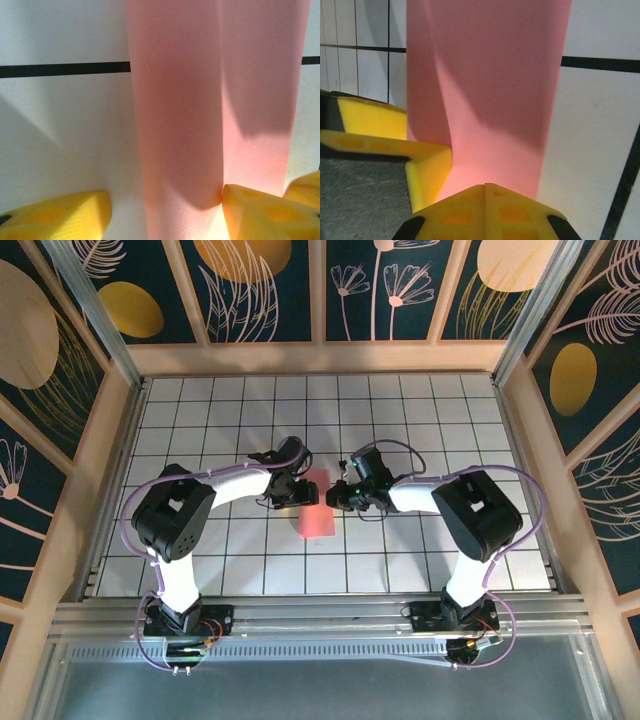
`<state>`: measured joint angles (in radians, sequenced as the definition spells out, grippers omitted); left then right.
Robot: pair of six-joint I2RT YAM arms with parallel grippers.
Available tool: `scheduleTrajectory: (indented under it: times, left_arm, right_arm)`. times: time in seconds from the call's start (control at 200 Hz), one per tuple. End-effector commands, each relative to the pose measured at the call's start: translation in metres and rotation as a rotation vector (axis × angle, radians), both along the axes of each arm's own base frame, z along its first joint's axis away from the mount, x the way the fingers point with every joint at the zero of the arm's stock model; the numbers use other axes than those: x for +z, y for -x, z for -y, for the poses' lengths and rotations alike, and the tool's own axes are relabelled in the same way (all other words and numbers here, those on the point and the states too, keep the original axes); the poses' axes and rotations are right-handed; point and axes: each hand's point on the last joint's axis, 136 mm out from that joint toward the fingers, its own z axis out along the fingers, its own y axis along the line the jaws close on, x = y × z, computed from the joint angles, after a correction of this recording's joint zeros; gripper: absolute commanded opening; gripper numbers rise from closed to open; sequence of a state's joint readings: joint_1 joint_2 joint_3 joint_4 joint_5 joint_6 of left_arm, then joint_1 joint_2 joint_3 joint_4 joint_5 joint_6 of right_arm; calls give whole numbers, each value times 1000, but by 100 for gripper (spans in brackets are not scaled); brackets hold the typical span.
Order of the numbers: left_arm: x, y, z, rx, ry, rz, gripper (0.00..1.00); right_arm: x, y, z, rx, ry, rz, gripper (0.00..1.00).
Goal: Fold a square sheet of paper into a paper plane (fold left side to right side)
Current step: Hold the square sheet of paper at the center of the table.
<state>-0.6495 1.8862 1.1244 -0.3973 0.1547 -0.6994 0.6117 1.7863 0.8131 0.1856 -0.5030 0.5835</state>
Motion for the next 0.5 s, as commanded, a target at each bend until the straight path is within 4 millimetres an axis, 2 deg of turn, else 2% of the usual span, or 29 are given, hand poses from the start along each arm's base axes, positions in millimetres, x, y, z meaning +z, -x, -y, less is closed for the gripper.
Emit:
scheduleTrajectory:
  times: [0.0,0.28,0.4,0.495]
  left_arm:
    - [-72,27,5,-62,-26,-103,64]
    - [-63,22,6,-60,-28,-70,64]
    - [-43,10,1,-53,-51,-8,67]
    - [-14,-4,-5,-30,-52,68,70]
  right_arm:
    - [-4,0,-8,9,-14,-17,0]
    - [-40,14,14,-24,113,-99,0]
    - [-55,22,24,-30,167,-134,0]
    - [-61,26,30,-37,197,-148,0]
